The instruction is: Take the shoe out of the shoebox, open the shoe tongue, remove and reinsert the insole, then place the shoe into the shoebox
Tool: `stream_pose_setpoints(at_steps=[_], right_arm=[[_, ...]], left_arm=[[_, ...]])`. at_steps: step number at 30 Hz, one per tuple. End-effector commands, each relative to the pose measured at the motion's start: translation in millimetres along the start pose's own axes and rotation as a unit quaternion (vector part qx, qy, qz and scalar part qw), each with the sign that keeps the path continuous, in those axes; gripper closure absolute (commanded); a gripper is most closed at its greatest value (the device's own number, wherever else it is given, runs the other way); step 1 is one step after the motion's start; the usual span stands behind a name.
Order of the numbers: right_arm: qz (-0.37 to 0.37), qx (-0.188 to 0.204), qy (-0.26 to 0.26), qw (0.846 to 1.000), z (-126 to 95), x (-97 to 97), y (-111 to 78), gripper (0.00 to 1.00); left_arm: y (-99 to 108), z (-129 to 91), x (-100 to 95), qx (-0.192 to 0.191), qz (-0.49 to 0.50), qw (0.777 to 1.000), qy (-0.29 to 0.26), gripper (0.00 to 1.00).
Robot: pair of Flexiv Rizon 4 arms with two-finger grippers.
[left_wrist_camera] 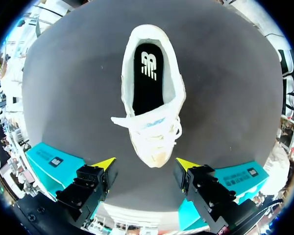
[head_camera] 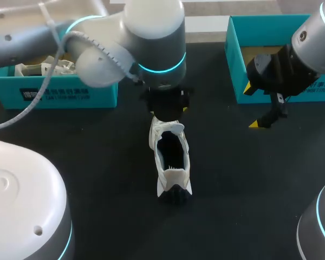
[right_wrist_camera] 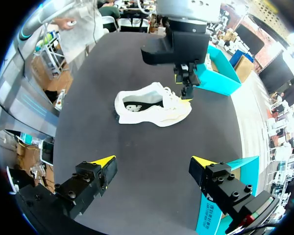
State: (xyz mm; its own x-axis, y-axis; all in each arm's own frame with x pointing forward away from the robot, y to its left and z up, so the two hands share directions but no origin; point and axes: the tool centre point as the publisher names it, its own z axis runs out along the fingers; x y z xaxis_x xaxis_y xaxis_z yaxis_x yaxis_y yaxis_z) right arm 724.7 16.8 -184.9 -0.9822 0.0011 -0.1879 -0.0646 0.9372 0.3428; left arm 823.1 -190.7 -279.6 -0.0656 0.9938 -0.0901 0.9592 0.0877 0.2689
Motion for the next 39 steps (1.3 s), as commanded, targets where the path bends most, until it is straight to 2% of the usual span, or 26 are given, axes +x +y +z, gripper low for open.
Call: stream_pose_setpoints(at_steps=[1, 4, 11, 17, 29, 39], right_arm=[[0.0, 0.001, 0.001, 1.0, 2, -1.1, 0.7, 0.0], [0.0, 0.001, 0.001, 1.0, 2, -1.1, 0.7, 0.0], [0.0, 0.001, 0.001, 1.0, 2, -1.1, 0.7, 0.0], [0.0, 0.001, 0.001, 1.0, 2, -1.1, 0.7, 0.0], [0.0, 0.001, 0.001, 1.0, 2, -1.1, 0.7, 0.0], [0.0, 0.001, 0.001, 1.0, 2, -1.1, 0.7, 0.0]], left_arm=[[-3, 16, -9.0, 0.012, -0.001, 1.0, 0.011, 0.29], [-12, 24, -7.6, 0.02, 0.0, 1.0, 0.014, 0.37], [-27, 26, -0.9, 0.032, 0.003, 0.999, 0.018, 0.4], [-37, 25, 5.6, 0.039, 0.014, 0.999, 0.024, 0.47], [-43, 17, 15.3, 0.038, 0.033, 0.998, 0.032, 0.49], [-56, 20, 23.2, 0.047, 0.058, 0.996, 0.05, 0.44]])
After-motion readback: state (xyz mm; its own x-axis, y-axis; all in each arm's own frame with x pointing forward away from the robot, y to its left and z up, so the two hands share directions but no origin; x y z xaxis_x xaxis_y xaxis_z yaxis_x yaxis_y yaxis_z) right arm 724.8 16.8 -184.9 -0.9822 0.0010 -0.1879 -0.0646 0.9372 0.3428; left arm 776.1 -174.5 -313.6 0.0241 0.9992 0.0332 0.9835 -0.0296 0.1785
